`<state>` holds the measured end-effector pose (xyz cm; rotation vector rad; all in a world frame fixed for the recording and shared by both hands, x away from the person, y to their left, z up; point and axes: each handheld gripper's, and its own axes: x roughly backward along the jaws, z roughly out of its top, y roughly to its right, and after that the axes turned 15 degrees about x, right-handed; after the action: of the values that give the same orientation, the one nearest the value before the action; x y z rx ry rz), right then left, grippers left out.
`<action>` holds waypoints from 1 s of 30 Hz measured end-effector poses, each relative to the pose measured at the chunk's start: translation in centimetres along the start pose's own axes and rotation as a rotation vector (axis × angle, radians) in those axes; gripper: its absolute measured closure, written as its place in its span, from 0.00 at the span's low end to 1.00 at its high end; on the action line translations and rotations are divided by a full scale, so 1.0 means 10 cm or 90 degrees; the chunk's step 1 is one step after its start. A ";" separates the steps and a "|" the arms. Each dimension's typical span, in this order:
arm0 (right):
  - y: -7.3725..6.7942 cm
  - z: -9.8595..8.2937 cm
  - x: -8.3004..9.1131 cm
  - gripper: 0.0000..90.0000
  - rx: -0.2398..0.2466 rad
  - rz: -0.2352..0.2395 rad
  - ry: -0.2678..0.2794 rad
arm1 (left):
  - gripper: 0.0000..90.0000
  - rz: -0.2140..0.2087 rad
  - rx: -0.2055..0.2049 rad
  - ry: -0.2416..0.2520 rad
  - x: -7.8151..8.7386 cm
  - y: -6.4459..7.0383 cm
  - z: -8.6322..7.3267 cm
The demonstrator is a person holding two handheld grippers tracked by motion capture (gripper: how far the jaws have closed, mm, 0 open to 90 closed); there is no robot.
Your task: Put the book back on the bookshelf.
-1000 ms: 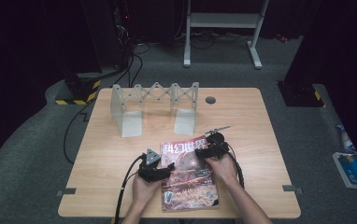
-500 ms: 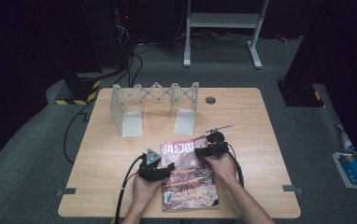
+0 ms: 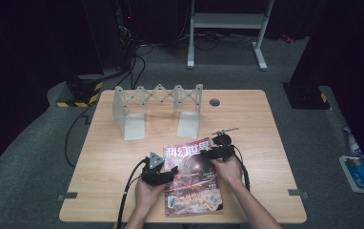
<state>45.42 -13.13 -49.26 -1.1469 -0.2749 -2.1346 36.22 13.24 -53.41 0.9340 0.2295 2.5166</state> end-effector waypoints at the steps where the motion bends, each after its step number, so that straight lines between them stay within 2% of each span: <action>1: 0.01 0.00 0.01 0.52 -0.002 0.004 0.000 | 0.37 0.000 -0.001 -0.001 0.00 0.00 0.00; 7: 0.00 -0.05 0.04 0.53 0.005 0.017 0.002 | 0.37 0.001 0.001 0.001 0.00 0.00 0.00; 11: 0.03 -0.05 0.05 0.57 -0.012 0.058 0.022 | 0.38 0.001 0.001 0.001 0.00 0.00 0.00; 13: 0.00 -0.05 0.05 0.59 -0.001 0.057 0.031 | 0.38 0.001 0.002 0.001 0.00 0.00 0.00; 16: -0.06 -0.04 0.02 0.59 0.019 0.052 0.021 | 0.38 0.001 0.002 0.001 0.00 0.00 0.00; 20: -0.05 -0.04 0.01 0.60 0.012 0.059 0.013 | 0.38 0.000 0.001 0.001 0.00 0.00 0.00; 25: -0.08 -0.03 0.02 0.61 0.027 0.065 0.009 | 0.38 0.001 0.003 0.004 0.00 0.00 0.00; 29: -0.11 -0.01 0.02 0.65 0.032 0.071 0.005 | 0.38 0.000 0.004 0.006 -0.01 0.00 0.00; 30: -0.12 0.00 0.01 0.69 0.041 0.071 0.003 | 0.38 0.000 0.004 0.006 -0.01 -0.01 0.00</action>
<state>44.60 -12.35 -49.02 -1.0957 -0.2692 -2.0170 36.26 13.26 -53.48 0.9255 0.2396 2.5219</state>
